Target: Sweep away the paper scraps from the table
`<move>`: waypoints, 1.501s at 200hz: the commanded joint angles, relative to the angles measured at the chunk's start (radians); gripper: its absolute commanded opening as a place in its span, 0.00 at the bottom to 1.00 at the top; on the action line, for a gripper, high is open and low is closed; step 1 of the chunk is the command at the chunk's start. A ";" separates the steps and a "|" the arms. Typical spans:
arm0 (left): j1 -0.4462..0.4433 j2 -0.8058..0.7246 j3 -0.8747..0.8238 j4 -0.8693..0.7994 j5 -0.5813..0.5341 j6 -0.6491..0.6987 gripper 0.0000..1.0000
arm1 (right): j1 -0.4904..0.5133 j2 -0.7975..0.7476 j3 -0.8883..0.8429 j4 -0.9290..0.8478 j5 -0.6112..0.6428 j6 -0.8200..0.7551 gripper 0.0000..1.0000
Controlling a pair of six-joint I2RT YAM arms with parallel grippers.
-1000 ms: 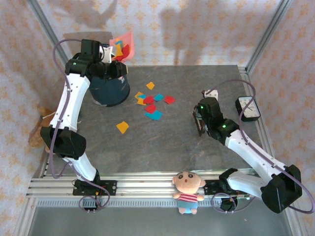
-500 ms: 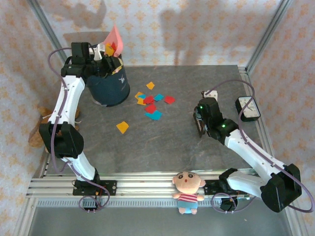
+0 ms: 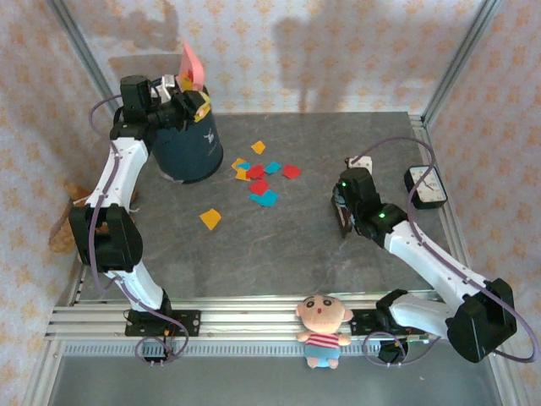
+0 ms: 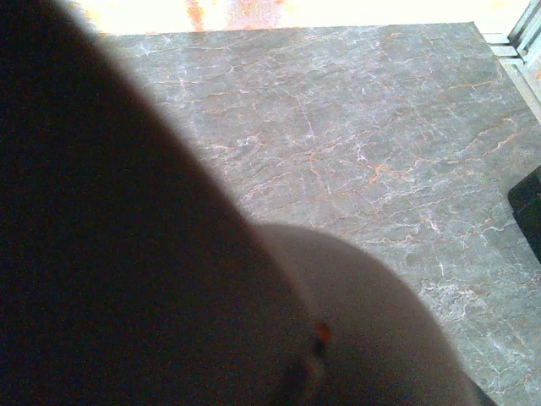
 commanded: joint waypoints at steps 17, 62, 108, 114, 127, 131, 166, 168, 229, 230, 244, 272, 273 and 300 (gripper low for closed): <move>0.017 -0.008 -0.069 0.333 0.050 -0.244 0.00 | 0.006 0.011 0.002 0.012 0.009 0.019 0.00; 0.020 0.009 -0.154 0.643 0.041 -0.502 0.00 | 0.005 0.022 0.010 0.012 0.006 0.020 0.00; 0.021 0.012 -0.229 0.820 0.004 -0.654 0.00 | 0.005 0.028 0.010 0.014 0.005 0.017 0.00; 0.021 0.009 -0.238 0.835 -0.001 -0.665 0.00 | 0.005 0.029 0.010 0.014 0.006 0.017 0.00; 0.021 0.005 -0.256 0.859 -0.010 -0.685 0.00 | 0.005 0.031 0.010 0.014 0.006 0.017 0.00; 0.021 0.003 -0.260 0.867 -0.012 -0.690 0.00 | 0.006 0.031 0.010 0.013 0.006 0.018 0.00; 0.020 -0.015 -0.313 0.956 -0.047 -0.771 0.00 | 0.006 0.035 0.011 0.014 0.003 0.020 0.00; 0.021 -0.017 -0.316 0.963 -0.048 -0.776 0.00 | 0.005 0.035 0.010 0.014 0.002 0.020 0.00; 0.021 -0.051 -0.406 1.071 -0.120 -0.909 0.00 | 0.006 0.034 0.008 0.016 -0.001 0.026 0.00; 0.021 -0.052 -0.407 1.071 -0.122 -0.912 0.00 | 0.006 0.034 0.008 0.016 -0.001 0.026 0.00; 0.021 -0.058 -0.421 1.113 -0.138 -0.939 0.00 | 0.005 0.033 0.008 0.015 0.000 0.026 0.00; 0.021 -0.054 -0.418 1.180 -0.152 -1.006 0.00 | 0.005 0.031 0.006 0.015 0.002 0.028 0.00; 0.021 -0.053 -0.417 1.182 -0.152 -1.008 0.00 | 0.005 0.031 0.005 0.015 0.001 0.028 0.00; 0.020 -0.051 -0.427 1.230 -0.170 -1.060 0.00 | 0.005 0.028 0.005 0.015 0.001 0.031 0.00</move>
